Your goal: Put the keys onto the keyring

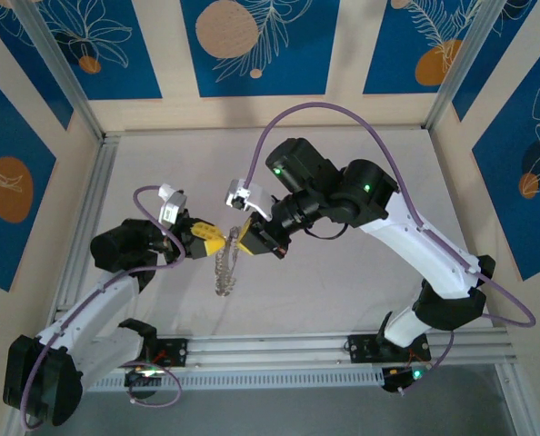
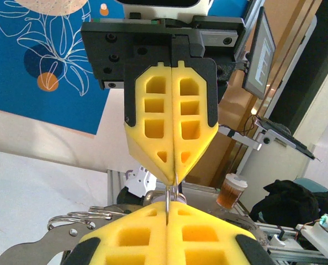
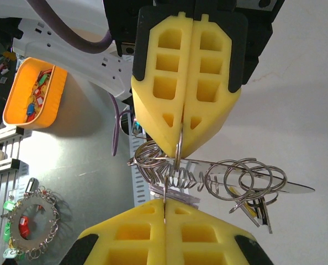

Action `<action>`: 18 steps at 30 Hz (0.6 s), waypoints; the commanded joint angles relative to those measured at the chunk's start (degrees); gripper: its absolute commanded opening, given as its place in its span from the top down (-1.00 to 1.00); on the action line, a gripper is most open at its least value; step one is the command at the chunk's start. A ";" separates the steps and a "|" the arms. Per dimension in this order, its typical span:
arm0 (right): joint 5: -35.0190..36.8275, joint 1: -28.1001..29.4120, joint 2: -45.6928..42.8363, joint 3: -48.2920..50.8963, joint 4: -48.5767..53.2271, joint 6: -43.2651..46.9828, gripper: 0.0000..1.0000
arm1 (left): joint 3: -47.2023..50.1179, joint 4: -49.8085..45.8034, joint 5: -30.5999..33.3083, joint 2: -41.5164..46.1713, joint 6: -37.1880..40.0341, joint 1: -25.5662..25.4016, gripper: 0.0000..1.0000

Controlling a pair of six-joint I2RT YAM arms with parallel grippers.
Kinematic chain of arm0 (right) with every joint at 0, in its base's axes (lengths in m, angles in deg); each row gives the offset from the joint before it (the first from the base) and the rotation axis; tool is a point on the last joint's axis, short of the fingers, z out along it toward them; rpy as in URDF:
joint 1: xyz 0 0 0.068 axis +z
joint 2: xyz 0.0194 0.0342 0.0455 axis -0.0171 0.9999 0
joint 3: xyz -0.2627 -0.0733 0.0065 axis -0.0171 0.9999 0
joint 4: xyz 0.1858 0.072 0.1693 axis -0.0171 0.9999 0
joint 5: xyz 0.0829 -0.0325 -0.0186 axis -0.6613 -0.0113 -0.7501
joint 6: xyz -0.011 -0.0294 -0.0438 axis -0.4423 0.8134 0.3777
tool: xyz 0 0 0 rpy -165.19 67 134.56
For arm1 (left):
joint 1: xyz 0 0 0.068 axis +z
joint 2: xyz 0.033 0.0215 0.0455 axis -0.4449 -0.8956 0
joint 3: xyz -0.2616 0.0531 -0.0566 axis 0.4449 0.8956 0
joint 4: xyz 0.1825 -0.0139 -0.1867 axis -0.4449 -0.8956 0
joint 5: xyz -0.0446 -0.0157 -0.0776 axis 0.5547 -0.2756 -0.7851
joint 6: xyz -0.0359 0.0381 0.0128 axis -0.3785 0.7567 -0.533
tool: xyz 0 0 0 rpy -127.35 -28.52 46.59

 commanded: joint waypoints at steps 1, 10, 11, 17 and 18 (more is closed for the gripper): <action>-1.88 0.45 0.57 -0.79 0.93 -0.35 1.00 | -1.57 3.40 0.31 0.07 1.09 -0.03 1.00; -1.41 0.30 1.10 -0.57 0.67 -0.38 1.00 | -1.36 3.34 0.38 0.40 1.00 -0.03 1.00; -1.34 0.34 1.18 -0.61 0.67 -0.35 1.00 | -1.39 3.34 0.38 0.34 1.00 -0.03 1.00; -1.04 0.17 1.27 -0.65 0.63 -0.29 1.00 | -1.30 3.34 0.36 0.31 1.00 -0.03 1.00; -1.00 0.17 1.27 -0.70 0.75 -0.27 1.00 | -1.27 3.40 0.32 0.38 1.00 -0.03 1.00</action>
